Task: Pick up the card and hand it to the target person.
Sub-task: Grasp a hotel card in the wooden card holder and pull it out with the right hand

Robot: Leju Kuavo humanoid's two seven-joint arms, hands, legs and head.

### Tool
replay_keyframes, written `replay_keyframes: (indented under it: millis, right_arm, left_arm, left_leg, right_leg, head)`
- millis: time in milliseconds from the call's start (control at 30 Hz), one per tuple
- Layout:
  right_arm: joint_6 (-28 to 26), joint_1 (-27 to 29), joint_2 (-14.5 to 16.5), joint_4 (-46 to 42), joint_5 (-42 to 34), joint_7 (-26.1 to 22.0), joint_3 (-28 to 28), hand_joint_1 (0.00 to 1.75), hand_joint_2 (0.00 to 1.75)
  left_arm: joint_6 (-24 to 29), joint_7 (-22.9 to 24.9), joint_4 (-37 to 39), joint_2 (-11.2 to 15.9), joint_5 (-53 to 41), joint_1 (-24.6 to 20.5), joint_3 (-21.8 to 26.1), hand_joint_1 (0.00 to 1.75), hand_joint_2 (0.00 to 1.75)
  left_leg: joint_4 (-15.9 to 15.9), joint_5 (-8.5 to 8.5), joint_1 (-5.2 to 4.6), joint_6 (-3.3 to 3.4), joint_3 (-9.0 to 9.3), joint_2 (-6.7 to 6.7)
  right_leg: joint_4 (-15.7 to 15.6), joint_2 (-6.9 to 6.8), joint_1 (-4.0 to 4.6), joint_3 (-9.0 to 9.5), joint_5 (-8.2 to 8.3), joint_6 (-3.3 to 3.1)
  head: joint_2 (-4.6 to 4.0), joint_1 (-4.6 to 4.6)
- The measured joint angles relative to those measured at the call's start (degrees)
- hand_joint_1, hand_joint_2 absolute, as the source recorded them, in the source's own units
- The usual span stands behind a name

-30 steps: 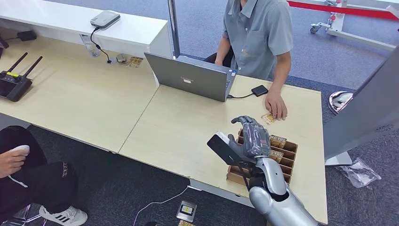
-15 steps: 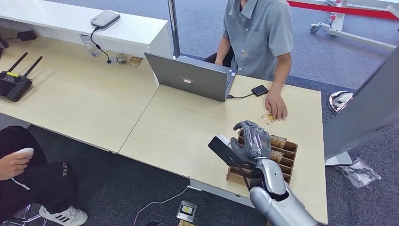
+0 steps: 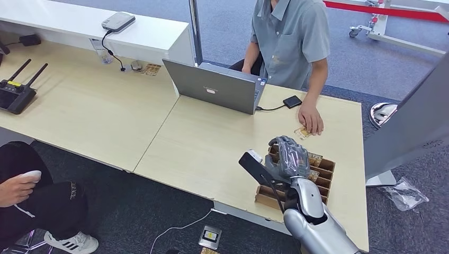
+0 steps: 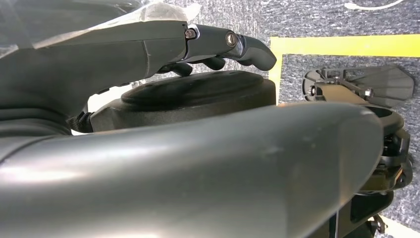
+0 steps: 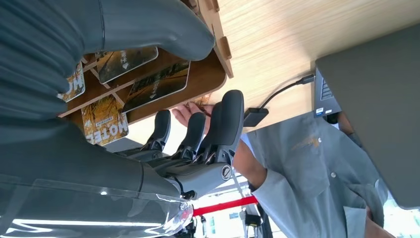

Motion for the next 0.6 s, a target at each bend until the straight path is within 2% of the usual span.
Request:
replay_keyframes:
  millis: [167, 367, 600]
  right_arm:
    - [0.0, 0.31, -0.43, 0.11, 0.98, 1.1, -1.16, 0.89, 1.75]
    - [0.05, 1.81, -1.54, -0.87, 3.4, 3.47, -3.66, 0.92, 1.75]
    - [1.03, 4.12, -3.18, -3.54, 5.52, 4.5, -6.84, 0.97, 1.75]
  left_arm:
    - [-0.92, -0.51, 0.2, 0.04, -0.28, 0.09, 0.02, 0.0, 0.0]
    - [-6.35, -1.31, 0.71, 1.42, -0.68, 0.2, 0.02, 0.0, 0.0]
    - [-7.31, -1.67, 0.84, 1.88, -1.04, 0.33, 0.06, 0.0, 0.0]
  left_leg:
    - [0.0, 0.0, 0.0, 0.0, 0.0, 0.0]
    - [0.0, 0.0, 0.0, 0.0, 0.0, 0.0]
    - [0.0, -0.01, 0.0, 0.01, 0.0, 0.0]
  right_leg:
    - [0.0, 0.0, 0.0, 0.0, 0.0, 0.0]
    - [0.0, 0.0, 0.0, -0.01, 0.0, 0.0]
    - [-0.01, 0.0, 0.0, -0.01, 0.0, 0.0]
  head:
    - [-0.01, 0.0]
    - [0.0, 0.0]
    - [0.0, 0.01]
